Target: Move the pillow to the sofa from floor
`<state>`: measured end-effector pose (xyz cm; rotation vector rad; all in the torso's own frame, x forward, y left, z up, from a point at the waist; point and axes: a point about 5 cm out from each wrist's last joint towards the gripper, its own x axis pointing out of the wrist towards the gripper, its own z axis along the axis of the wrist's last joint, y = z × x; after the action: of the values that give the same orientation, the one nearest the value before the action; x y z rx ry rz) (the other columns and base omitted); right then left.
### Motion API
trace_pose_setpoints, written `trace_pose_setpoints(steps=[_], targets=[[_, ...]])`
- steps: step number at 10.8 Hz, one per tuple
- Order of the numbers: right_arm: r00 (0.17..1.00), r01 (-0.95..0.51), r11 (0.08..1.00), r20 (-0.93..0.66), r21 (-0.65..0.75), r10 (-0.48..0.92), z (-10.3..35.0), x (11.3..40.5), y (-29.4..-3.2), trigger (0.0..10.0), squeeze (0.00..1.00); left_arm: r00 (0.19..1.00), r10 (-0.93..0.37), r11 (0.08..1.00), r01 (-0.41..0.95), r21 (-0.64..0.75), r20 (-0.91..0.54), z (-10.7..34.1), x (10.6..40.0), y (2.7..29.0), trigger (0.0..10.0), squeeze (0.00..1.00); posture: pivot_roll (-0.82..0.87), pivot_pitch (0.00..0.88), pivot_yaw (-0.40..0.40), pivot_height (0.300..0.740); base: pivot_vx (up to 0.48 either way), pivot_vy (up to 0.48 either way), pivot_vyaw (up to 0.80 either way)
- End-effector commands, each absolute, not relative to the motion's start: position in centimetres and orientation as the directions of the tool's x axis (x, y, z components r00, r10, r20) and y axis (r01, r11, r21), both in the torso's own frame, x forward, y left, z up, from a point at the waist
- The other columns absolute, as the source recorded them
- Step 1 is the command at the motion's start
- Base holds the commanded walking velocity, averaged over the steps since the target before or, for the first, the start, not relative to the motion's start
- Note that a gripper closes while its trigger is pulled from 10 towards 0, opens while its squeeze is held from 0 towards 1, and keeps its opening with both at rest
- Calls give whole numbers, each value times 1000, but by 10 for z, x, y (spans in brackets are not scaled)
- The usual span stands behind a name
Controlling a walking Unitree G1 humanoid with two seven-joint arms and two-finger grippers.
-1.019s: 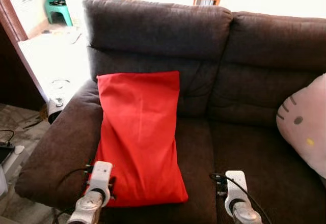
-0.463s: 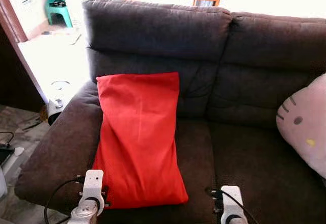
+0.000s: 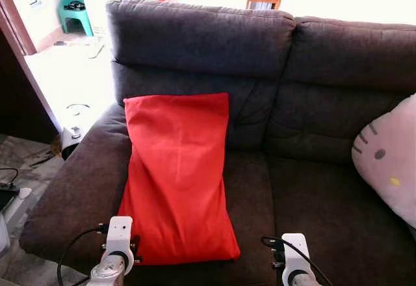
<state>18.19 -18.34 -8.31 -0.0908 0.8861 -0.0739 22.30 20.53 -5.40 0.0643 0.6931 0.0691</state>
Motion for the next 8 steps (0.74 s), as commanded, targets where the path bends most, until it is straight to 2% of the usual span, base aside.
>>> trace_pose_setpoints(steps=[1, 5, 7, 8], targets=[[633, 35, 993, -766, -111, -108, -82, 184, -184, 10000, 0, 748, 88, 996, -51, 75, -658, -59, 216, 205, 10000, 0, 74, 0, -74, 740, 0, 0, 0], [621, 22, 993, -777, -113, -102, -85, 178, -186, 10000, 0, 731, 87, 996, -50, 74, -677, -64, 208, 206, 10000, 0, 74, 0, -68, 740, 0, 0, 0], [624, 15, 994, -776, -111, -96, -84, 180, -184, 10000, 0, 723, 88, 996, -49, 75, -685, -65, 206, 205, 10000, 0, 75, 0, -71, 740, -247, 0, 0], [622, 11, 994, -778, -110, -94, -84, 179, -184, 10000, 0, 723, 86, 996, -49, 73, -686, -66, 205, 205, 10000, 0, 75, 0, -70, 740, 0, 0, 0]])
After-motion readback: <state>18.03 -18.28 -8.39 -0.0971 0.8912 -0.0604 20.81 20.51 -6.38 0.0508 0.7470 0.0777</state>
